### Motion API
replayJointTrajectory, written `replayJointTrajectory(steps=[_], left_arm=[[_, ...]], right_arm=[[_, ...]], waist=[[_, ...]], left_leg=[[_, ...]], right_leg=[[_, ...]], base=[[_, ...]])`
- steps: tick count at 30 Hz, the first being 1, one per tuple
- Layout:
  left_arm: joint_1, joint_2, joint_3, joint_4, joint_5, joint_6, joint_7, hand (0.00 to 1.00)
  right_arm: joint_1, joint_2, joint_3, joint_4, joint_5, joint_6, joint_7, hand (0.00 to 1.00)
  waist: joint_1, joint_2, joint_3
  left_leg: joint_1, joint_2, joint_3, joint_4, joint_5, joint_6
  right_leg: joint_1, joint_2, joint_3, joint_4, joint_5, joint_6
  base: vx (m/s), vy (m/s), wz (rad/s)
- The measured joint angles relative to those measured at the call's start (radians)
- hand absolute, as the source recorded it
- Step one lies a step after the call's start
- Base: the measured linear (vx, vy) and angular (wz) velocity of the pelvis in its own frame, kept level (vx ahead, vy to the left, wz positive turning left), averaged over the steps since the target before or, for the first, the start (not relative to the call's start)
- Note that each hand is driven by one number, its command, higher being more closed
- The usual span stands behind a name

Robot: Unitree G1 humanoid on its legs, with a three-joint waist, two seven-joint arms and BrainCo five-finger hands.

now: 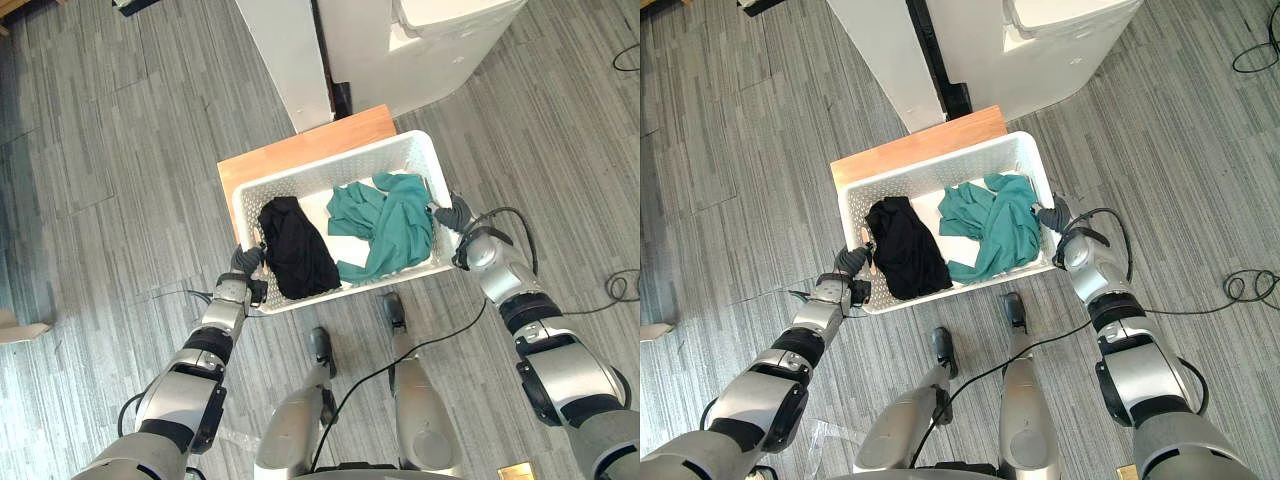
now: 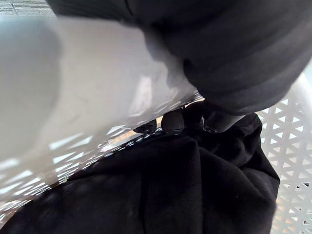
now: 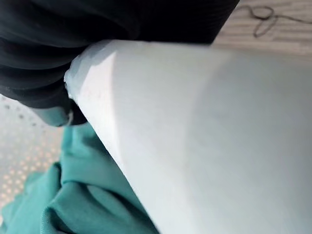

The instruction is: Pick up the laundry basket with both hands and put the clothes into the washing machine.

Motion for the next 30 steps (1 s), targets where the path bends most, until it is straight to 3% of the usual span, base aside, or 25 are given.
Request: replayJointTrajectory(steps=[5, 10, 13, 16, 21, 23, 25, 27, 29, 30], left_arm=[[0.074, -0.001, 0.004, -0.049, 0.001, 0.014, -0.007, 1.0], [0.239, 0.0, -0.005, -0.181, 0.0, 0.034, -0.054, 1.0], [0.343, 0.004, -0.006, -0.308, 0.0, 0.041, -0.091, 1.0], [0.428, 0.006, -0.006, -0.437, 0.0, 0.04, -0.114, 1.0], [0.521, 0.003, -0.009, -0.554, -0.002, 0.007, -0.136, 1.0], [0.549, -0.005, -0.012, -0.566, -0.002, 0.001, -0.138, 1.0], [0.598, -0.025, -0.013, -0.575, -0.002, 0.001, -0.138, 1.0], [0.634, -0.031, -0.013, -0.576, -0.002, 0.001, -0.139, 1.0], [0.662, -0.041, -0.01, -0.576, -0.002, 0.004, -0.139, 1.0], [0.685, -0.051, -0.002, -0.578, -0.002, 0.004, -0.138, 1.0]], right_arm=[[0.167, 0.005, -0.023, -0.157, 0.039, 0.027, 0.003, 1.0], [0.397, 0.002, -0.073, -0.374, 0.041, 0.043, 0.025, 1.0], [0.568, 0.003, -0.134, -0.537, 0.048, 0.043, 0.043, 1.0], [0.7, 0.008, -0.195, -0.678, 0.054, 0.032, 0.052, 1.0], [0.857, 0.061, -0.288, -0.78, 0.069, -0.041, 0.05, 1.0], [0.906, 0.084, -0.309, -0.791, 0.069, -0.062, 0.05, 1.0], [0.964, 0.115, -0.327, -0.799, 0.069, -0.072, 0.051, 1.0], [0.985, 0.132, -0.327, -0.798, 0.068, -0.072, 0.054, 1.0], [0.992, 0.143, -0.328, -0.791, 0.068, -0.072, 0.054, 1.0], [0.989, 0.144, -0.324, -0.776, 0.068, -0.072, 0.056, 1.0]], waist=[[0.0, -0.001, -0.002], [-0.007, -0.002, -0.039], [-0.009, -0.012, -0.093], [-0.016, -0.029, -0.159], [-0.033, -0.063, -0.237], [-0.035, -0.066, -0.253], [-0.043, -0.059, -0.265], [-0.037, -0.054, -0.274], [-0.029, -0.061, -0.275], [-0.027, -0.058, -0.274]], left_leg=[[0.027, 0.0, 0.004, 0.0, -0.005, 0.0], [0.062, 0.001, 0.012, 0.001, -0.018, 0.004], [0.073, 0.006, 0.019, 0.029, -0.049, 0.005], [0.092, 0.013, 0.022, 0.037, -0.071, 0.004], [0.157, 0.043, 0.048, 0.062, -0.113, -0.013], [0.158, 0.066, 0.058, 0.131, -0.159, -0.016], [0.146, 0.123, 0.072, 0.27, -0.247, -0.029], [0.133, 0.172, 0.099, 0.392, -0.294, -0.032], [0.059, 0.21, 0.099, 0.615, -0.294, -0.018], [0.024, 0.22, 0.058, 0.735, -0.272, 0.017]], right_leg=[[0.026, 0.0, 0.002, -0.001, -0.003, 0.002], [0.062, 0.002, 0.004, -0.003, -0.013, 0.006], [0.087, 0.003, 0.004, -0.004, -0.031, 0.011], [0.106, 0.008, 0.006, -0.004, -0.047, 0.009], [0.164, 0.04, 0.03, 0.004, -0.07, -0.006], [0.182, 0.059, 0.04, 0.024, -0.088, -0.017], [0.205, 0.104, 0.048, 0.073, -0.132, -0.034], [0.205, 0.144, 0.071, 0.118, -0.161, -0.049], [0.204, 0.168, 0.104, 0.161, -0.179, -0.062], [0.21, 0.185, 0.135, 0.189, -0.188, -0.071]], base=[[0.03, 0.004, -0.01], [0.05, 0.01, -0.04], [0.06, 0.018, -0.03], [0.08, 0.005, -0.07], [0.11, -0.012, -0.21], [0.11, -0.023, -0.26], [0.09, -0.029, -0.29], [0.1, -0.035, -0.46], [0.04, -0.054, -0.66], [0.01, -0.049, -0.81]])
